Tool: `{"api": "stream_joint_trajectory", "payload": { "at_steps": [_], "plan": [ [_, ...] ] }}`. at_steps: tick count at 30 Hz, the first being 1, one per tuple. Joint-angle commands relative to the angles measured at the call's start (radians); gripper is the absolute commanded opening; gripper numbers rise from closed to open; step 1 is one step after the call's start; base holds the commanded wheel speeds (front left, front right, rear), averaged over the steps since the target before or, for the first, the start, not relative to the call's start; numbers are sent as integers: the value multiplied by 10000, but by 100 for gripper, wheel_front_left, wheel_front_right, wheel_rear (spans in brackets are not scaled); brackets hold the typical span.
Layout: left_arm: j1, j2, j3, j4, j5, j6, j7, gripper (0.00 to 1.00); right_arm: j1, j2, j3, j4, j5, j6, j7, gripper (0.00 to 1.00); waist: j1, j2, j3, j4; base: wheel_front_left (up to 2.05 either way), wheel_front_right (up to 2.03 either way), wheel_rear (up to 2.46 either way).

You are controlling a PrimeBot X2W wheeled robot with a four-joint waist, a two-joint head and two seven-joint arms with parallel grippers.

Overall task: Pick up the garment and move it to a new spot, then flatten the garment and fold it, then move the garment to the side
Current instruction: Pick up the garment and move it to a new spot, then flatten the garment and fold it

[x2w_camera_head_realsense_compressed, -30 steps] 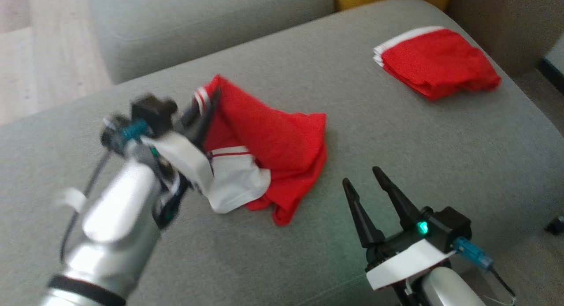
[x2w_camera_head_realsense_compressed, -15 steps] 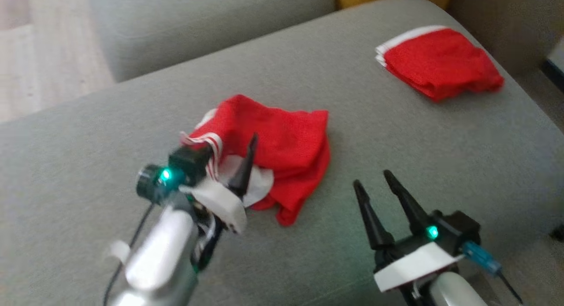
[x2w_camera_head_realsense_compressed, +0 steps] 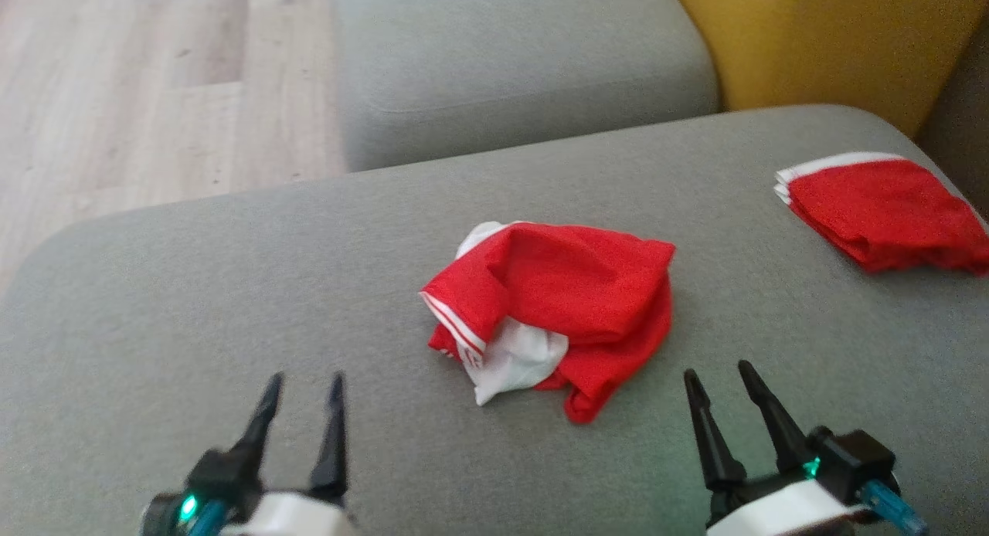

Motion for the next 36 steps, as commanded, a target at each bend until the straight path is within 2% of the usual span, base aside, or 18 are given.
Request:
{"api": "stream_joint_trajectory", "payload": {
  "at_steps": [1, 6, 10, 18, 36],
  "plan": [
    [-329, 22, 491, -524, 104, 64, -121, 100, -205, 30, 107, -337, -83, 67, -111, 100, 0, -1, -218, 329, 0, 0, 0],
    [858, -68, 1258, -1695, 587, 188, -121, 100, 184, 89, -123, -380, -197, 67, -111, 100, 0, -1, -439, 750, 0, 0, 0],
    [1535, -158, 1469, -2247, 777, 298, -121, 100, 377, 117, -314, -391, -262, 67, -111, 100, 0, -1, -600, 1012, 0, 0, 0],
    [1921, -223, 1305, -2225, 1076, 430, -122, 100, 530, 196, -311, -370, -401, 67, -111, 100, 0, -1, -855, 1172, 0, 0, 0],
    [2107, -235, 1049, -1949, 1287, 289, -122, 100, 743, 184, -294, -379, -510, 67, -111, 100, 0, -1, -1012, 1136, 0, 0, 0]
  ]
}}
